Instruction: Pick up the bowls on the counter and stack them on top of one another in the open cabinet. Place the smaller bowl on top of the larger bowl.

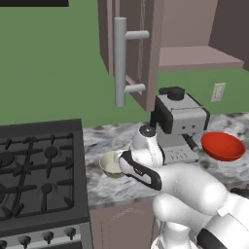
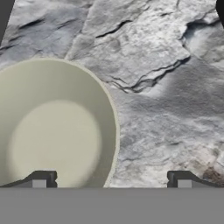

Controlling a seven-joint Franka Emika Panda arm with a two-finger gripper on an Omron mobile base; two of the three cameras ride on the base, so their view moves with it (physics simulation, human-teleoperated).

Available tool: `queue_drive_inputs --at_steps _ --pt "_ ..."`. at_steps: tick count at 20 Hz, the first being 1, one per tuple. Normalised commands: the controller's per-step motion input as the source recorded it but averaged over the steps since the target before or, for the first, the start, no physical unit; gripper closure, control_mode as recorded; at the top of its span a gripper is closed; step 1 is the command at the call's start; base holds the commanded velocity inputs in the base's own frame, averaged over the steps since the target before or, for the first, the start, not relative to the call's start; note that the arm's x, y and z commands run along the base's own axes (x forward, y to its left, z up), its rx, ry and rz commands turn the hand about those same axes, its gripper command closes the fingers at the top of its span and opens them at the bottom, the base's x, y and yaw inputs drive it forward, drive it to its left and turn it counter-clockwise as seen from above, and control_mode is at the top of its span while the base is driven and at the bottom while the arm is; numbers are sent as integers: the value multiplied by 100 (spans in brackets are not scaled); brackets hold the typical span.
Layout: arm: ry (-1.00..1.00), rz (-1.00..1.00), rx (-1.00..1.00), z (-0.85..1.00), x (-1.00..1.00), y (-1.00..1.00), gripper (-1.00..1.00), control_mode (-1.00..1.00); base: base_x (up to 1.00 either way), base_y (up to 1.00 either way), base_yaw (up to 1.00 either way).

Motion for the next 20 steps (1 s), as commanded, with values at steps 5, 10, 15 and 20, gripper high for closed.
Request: queue_drive_inputs --at_steps 5,10,15,20 --pt "0 0 0 -18 14 2 -100 -100 0 0 0" --pt "0 0 0 -17 13 0 -100 -100 0 0 0" --pt "0 0 0 -14 12 1 100 -100 0 0 0" --pt "0 0 0 -8 3 0 100 -100 0 0 0"
